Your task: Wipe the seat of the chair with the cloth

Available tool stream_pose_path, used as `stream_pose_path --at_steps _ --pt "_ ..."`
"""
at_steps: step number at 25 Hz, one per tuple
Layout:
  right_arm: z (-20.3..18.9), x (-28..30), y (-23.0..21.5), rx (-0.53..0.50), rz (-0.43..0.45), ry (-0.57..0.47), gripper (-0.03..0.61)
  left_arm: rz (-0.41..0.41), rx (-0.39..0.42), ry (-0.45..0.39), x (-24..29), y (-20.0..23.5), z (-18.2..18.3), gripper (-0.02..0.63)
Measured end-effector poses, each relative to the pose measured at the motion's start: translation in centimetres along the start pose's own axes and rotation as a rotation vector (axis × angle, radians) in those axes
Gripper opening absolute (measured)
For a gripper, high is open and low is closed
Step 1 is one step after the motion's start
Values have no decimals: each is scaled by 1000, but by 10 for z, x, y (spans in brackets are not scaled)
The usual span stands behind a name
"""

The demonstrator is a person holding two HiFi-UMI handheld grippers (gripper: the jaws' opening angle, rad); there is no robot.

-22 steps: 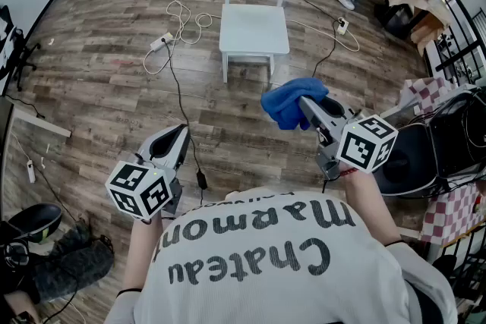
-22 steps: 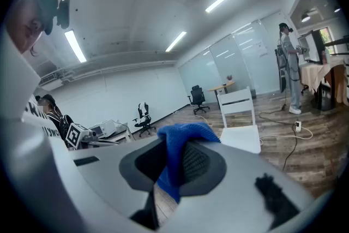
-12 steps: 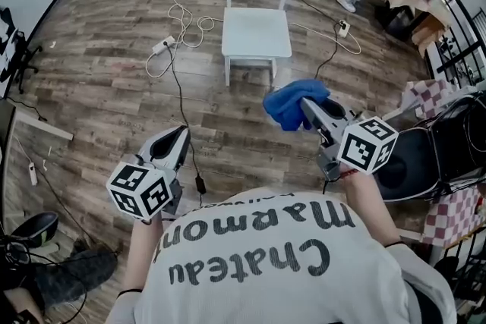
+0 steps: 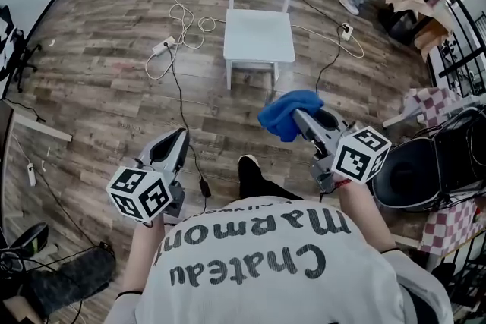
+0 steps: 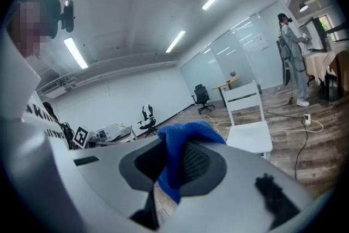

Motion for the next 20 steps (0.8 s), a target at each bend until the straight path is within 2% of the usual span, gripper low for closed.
stream_pose_path --at_steps 5,11,16,20 --pt "6 60 -13 -69 83 56 61 14 -55 -17 38 28 12 9" --pt "46 146 -33 -88 298 121 61 63 -106 -16 92 82 41 9" --pt "85 206 -57 -61 390 160 61 95 -109 -53 145 125 77 9" --pt "107 247 -73 -104 427 177 61 112 -106 -88 181 153 93 9"
Point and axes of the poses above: the fingertips, and each gripper's own axes: x forward along the fingers, y to its left, z out of its top, the point moved 9 cm from there along -x, backward along the fingers, and after that the axes turned 15 degrees about x, right-handed, at the moved point
